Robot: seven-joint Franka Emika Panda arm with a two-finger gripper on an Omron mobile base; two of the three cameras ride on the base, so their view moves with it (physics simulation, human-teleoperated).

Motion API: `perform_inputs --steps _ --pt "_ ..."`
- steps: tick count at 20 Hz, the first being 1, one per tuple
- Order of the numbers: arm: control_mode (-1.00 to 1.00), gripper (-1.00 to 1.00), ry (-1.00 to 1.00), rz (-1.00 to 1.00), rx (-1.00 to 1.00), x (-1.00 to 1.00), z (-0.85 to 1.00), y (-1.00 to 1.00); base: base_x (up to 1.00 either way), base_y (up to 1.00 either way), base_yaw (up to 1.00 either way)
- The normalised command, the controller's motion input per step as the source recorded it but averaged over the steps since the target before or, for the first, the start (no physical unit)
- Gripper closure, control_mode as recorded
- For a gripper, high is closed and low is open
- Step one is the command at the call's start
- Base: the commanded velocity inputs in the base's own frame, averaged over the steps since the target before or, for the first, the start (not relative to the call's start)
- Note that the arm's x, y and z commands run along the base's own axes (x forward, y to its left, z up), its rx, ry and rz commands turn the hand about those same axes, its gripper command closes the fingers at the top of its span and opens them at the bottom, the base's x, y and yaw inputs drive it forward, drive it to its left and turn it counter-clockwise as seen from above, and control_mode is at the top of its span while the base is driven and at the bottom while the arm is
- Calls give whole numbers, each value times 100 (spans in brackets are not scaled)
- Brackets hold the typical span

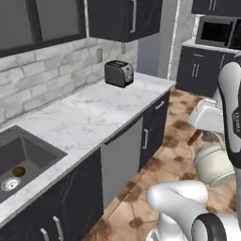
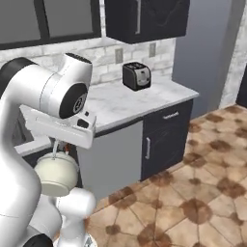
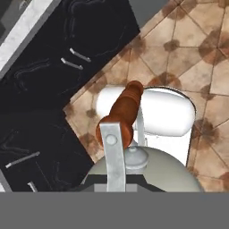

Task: Open the cabinet, pick the kettle from the cabinet, and place it in the sink.

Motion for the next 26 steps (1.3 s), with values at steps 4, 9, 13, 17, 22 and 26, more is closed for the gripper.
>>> perform_inputs --steps 4,9,13,17,22,26 --pt "100 100 0 0 0 0 0 0 7 2 87" --pt "100 100 0 0 0 0 0 0 43 8 46" --pt "100 100 0 0 0 0 0 0 71 10 13" --pt "100 100 0 0 0 0 0 0 75 10 6" --pt "100 100 0 0 0 0 0 0 49 8 27" --pt "100 100 0 0 0 0 0 0 6 -2 64"
